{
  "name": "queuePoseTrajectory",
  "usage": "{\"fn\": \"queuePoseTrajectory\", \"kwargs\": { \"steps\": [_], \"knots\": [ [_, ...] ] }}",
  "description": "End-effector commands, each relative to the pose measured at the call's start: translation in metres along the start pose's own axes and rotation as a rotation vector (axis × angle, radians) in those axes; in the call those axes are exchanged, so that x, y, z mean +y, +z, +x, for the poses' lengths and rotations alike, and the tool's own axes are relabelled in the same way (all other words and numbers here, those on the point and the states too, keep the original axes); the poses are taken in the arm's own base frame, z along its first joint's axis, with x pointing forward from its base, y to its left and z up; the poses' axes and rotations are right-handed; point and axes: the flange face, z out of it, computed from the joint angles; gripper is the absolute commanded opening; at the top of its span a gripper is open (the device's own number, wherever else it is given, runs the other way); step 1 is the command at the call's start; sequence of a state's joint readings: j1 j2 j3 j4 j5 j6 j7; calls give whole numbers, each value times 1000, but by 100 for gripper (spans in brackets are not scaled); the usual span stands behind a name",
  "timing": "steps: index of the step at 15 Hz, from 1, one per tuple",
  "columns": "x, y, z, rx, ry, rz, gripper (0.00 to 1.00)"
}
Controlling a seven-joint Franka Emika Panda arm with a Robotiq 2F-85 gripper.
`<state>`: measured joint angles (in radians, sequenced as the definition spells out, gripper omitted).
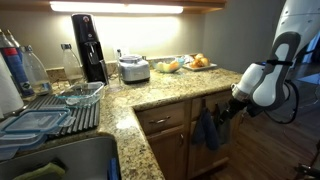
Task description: Take the oven mitts off the hanger and put them on the counter
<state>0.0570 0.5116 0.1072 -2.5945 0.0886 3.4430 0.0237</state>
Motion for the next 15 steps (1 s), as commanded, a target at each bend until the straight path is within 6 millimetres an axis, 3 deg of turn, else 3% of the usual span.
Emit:
{"fn": "queuePoseTrajectory", "kwargs": {
  "steps": [1,7,15],
  "knots": [
    [2,15,12,33,30,24,100],
    [8,36,45,67,42,27,100],
    [8,68,42,46,54,64,100]
  ]
}}
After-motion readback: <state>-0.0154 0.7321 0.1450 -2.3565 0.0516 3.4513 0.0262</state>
